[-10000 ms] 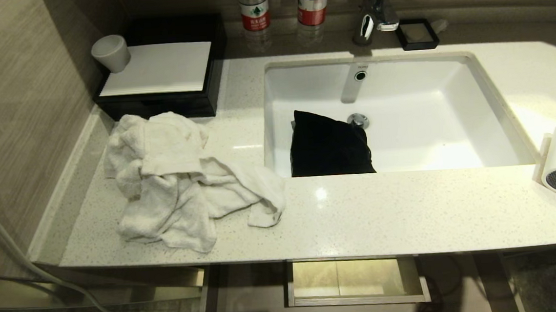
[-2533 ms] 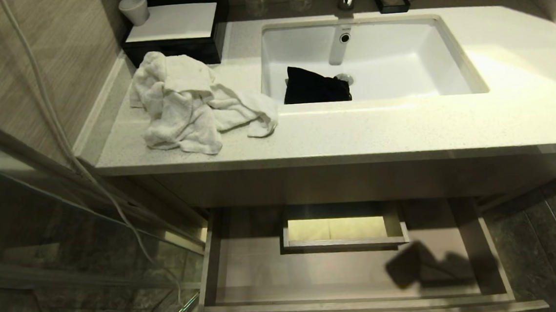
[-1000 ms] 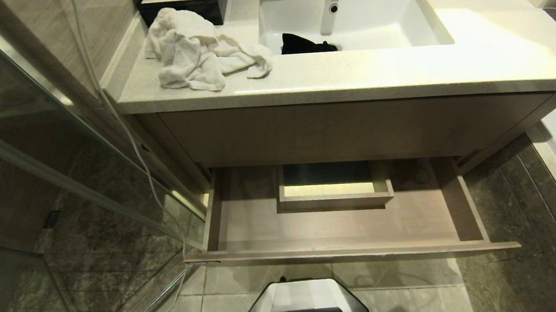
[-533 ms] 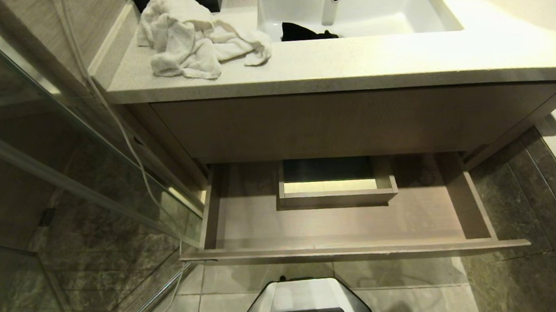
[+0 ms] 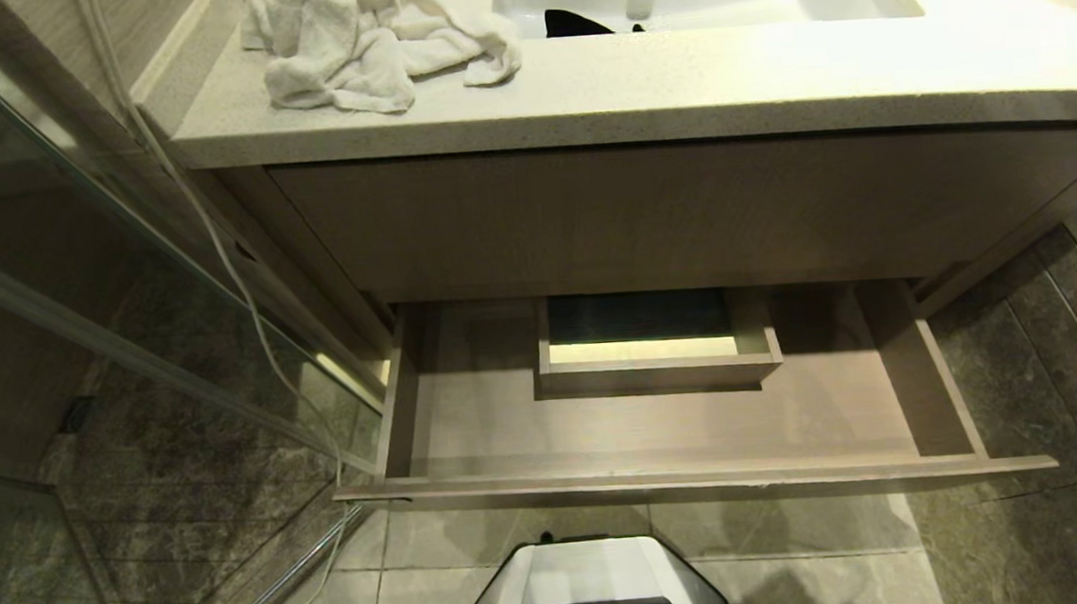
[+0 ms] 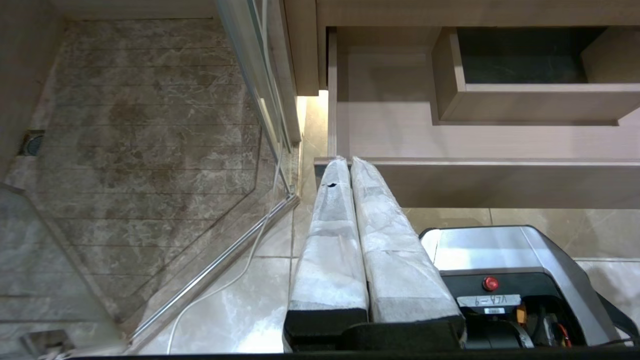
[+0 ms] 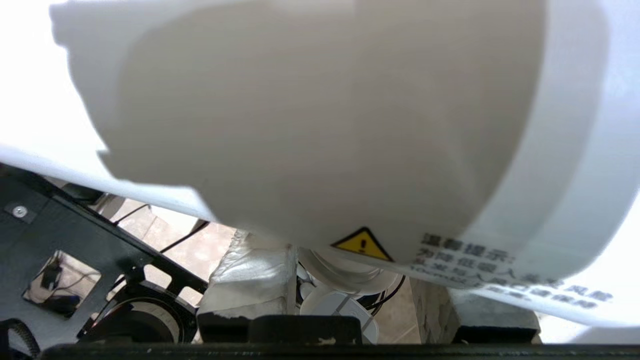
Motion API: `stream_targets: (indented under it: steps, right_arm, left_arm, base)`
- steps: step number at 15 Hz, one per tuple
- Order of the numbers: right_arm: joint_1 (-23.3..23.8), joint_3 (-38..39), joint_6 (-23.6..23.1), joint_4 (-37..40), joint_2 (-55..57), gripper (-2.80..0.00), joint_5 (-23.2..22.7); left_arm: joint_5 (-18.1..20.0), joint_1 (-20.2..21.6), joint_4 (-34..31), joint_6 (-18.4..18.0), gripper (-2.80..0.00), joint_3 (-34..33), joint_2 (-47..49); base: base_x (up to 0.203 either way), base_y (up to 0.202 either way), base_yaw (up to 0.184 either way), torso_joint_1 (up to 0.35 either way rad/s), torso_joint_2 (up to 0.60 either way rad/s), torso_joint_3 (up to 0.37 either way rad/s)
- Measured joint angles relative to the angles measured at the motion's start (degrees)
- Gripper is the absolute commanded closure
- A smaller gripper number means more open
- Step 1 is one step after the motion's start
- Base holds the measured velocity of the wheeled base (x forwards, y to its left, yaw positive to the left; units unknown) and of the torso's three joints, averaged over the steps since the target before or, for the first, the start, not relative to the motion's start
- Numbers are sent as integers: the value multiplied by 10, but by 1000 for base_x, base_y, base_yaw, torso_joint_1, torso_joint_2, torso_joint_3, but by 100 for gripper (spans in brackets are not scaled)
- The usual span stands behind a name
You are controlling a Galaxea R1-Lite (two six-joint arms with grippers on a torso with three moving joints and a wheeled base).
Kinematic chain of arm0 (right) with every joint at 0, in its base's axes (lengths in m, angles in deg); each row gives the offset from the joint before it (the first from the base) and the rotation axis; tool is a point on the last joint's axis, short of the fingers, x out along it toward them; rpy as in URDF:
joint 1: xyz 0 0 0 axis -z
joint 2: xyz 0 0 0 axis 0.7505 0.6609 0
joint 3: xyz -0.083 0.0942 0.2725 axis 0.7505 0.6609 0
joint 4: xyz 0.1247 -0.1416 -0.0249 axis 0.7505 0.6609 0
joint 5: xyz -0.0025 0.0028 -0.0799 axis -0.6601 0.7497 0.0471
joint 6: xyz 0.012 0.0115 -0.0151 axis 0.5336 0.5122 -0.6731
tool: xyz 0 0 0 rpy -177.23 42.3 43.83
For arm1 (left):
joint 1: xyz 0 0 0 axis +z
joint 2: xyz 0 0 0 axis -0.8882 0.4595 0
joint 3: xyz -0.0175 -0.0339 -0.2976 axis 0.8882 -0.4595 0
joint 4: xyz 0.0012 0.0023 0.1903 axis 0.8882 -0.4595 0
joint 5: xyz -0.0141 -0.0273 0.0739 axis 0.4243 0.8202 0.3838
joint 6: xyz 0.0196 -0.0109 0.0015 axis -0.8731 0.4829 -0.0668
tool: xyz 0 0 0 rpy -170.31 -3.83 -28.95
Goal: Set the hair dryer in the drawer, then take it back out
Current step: Put it into the drawer
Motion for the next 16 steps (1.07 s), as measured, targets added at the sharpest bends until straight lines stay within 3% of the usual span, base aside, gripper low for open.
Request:
stream_targets:
  steps: [9, 16]
  right_arm:
    - [1, -12, 0, -6, 40, 0, 1]
    - [-2, -31, 0, -2, 77, 0, 4]
  left_arm:
    - [0, 0, 1, 0, 0, 0, 0]
    - [0, 0, 0, 0, 0, 0, 0]
  base:
    - [0, 0, 0, -326, 500, 165]
    - [0, 0, 0, -24, 345, 332]
